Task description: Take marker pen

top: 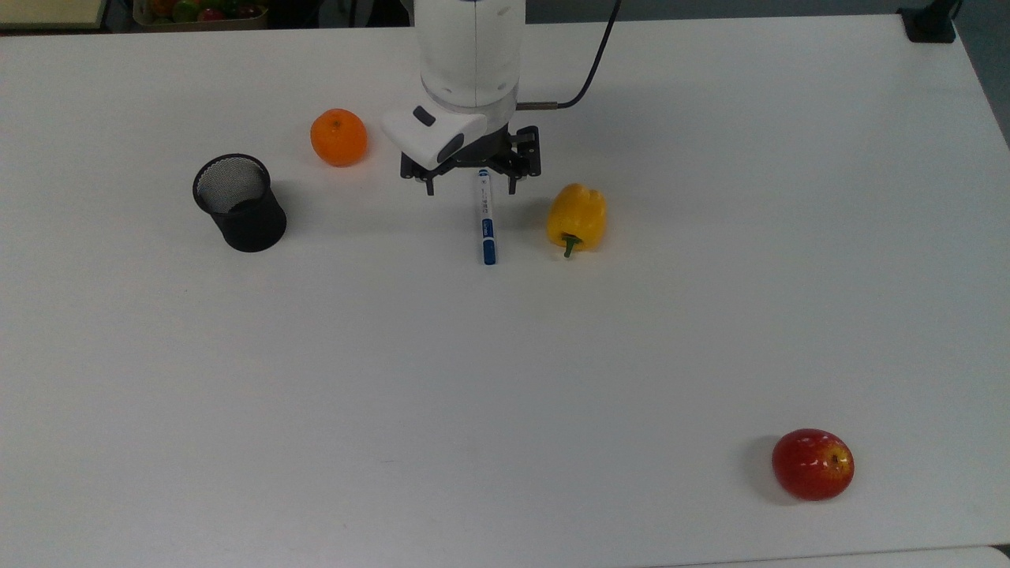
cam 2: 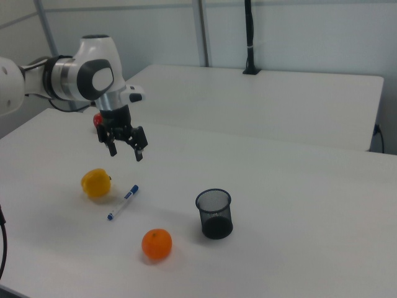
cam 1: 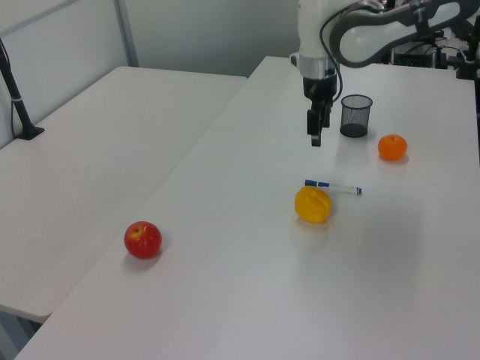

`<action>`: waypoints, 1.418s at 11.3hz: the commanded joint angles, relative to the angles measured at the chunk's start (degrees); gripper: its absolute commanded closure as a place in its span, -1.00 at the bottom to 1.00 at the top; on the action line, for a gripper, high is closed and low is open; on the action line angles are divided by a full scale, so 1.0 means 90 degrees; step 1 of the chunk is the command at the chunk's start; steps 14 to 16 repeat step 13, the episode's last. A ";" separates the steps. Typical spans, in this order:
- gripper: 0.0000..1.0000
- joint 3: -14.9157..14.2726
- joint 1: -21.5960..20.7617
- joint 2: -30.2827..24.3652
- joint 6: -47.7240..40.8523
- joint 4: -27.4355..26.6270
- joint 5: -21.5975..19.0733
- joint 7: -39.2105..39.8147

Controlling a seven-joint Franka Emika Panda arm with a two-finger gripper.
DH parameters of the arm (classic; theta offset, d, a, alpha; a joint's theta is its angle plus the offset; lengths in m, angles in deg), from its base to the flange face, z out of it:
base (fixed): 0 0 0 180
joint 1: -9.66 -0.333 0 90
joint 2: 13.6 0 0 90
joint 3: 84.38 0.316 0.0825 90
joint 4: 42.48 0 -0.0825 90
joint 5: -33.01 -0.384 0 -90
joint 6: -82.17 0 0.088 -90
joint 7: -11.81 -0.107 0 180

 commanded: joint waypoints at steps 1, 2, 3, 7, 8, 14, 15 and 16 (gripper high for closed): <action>-1.00 -0.0110 0.0110 -0.0749 -0.0332 -0.0065 0.0009 0.0053; -1.00 -0.0110 0.0236 -0.1003 -0.0528 -0.0065 0.0009 0.0082; -1.00 -0.0120 0.0305 -0.1257 -0.0704 -0.0065 0.0009 0.0121; -1.00 -0.0266 0.0453 -0.1962 -0.1662 -0.0075 -0.0001 0.0297; -1.00 -0.0285 0.0462 -0.2021 -0.1760 -0.0075 -0.0001 0.0297; -1.00 -0.0315 0.0482 -0.2041 -0.1800 -0.0065 -0.0001 0.0278; -1.00 -0.0315 0.0482 -0.2041 -0.1800 -0.0065 -0.0001 0.0278; -1.00 -0.0315 0.0482 -0.2041 -0.1800 -0.0065 -0.0001 0.0278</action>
